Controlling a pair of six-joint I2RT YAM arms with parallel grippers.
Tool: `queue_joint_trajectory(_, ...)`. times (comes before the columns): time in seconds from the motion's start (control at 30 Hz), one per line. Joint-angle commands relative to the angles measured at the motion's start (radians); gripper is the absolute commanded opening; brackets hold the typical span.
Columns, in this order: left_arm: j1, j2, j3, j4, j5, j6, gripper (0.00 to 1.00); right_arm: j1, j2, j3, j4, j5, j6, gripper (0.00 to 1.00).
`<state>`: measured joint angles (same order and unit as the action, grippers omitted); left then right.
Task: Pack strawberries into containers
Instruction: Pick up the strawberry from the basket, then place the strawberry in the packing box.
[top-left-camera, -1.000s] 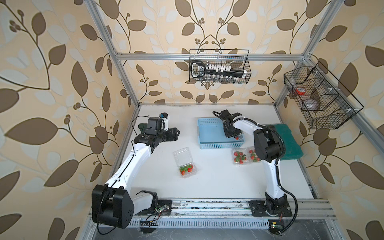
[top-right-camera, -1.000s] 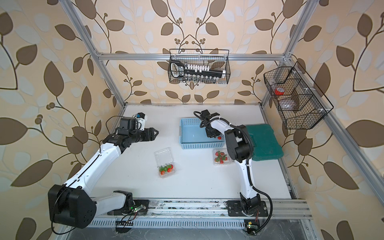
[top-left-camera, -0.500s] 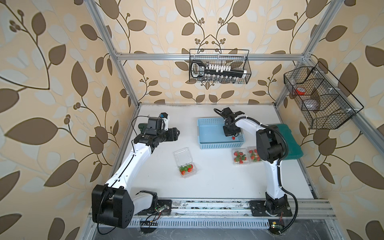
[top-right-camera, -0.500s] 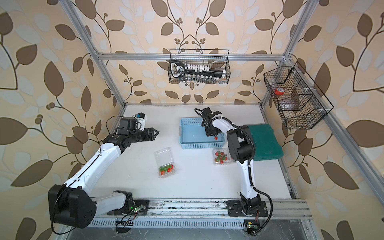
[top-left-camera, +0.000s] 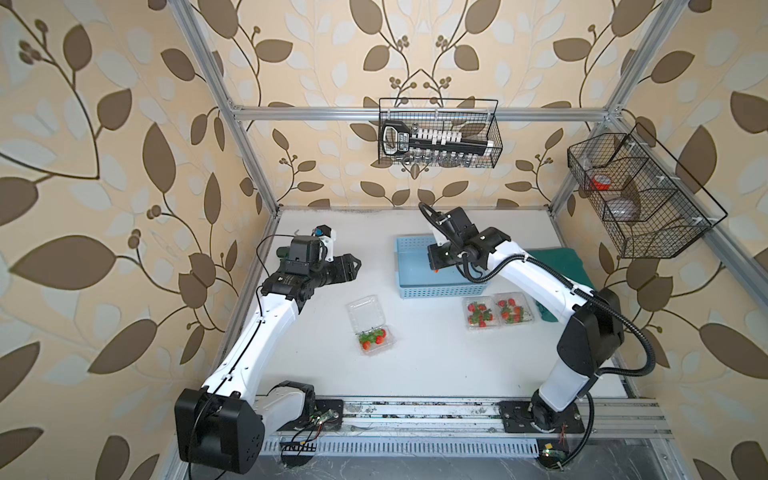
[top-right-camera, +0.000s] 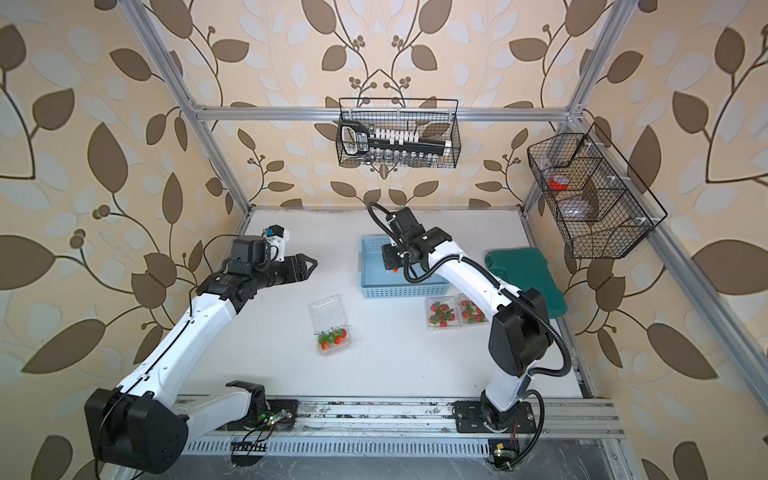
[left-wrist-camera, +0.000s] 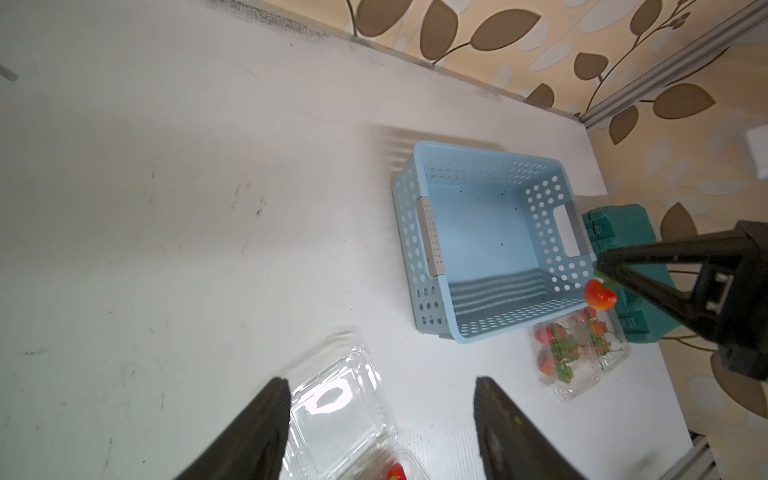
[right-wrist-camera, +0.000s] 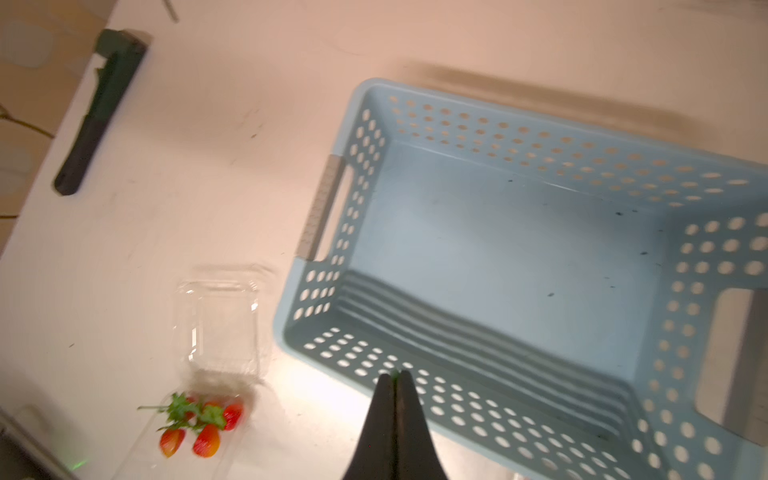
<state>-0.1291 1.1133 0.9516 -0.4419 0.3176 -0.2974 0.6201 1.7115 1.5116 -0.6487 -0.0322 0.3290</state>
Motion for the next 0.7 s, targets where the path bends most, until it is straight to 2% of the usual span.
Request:
queue_joint_trajectory(0.0, 0.013, -0.036, -0.050, -0.026, -0.027, -0.086, 0.73, 0.099, -0.018, -0.082, 0.124, -0.130, 0.077, 0.00)
queue_joint_trajectory(0.13, 0.073, -0.040, -0.118, 0.006, 0.056, -0.175, 0.73, 0.224, 0.033, -0.140, 0.243, -0.197, 0.143, 0.00)
queue_joint_trajectory(0.3, 0.110, -0.045, -0.143, 0.019, 0.080, -0.214, 0.74, 0.318, 0.108, -0.143, 0.293, -0.216, 0.171, 0.00)
queue_joint_trajectory(0.5, 0.129, -0.035, -0.208, 0.088, 0.141, -0.265, 0.74, 0.360, 0.151, -0.154, 0.295, -0.195, 0.167, 0.00)
queue_joint_trajectory(0.67, 0.129, -0.029, -0.240, 0.124, 0.147, -0.290, 0.74, 0.382, 0.155, -0.185, 0.283, -0.164, 0.166, 0.00)
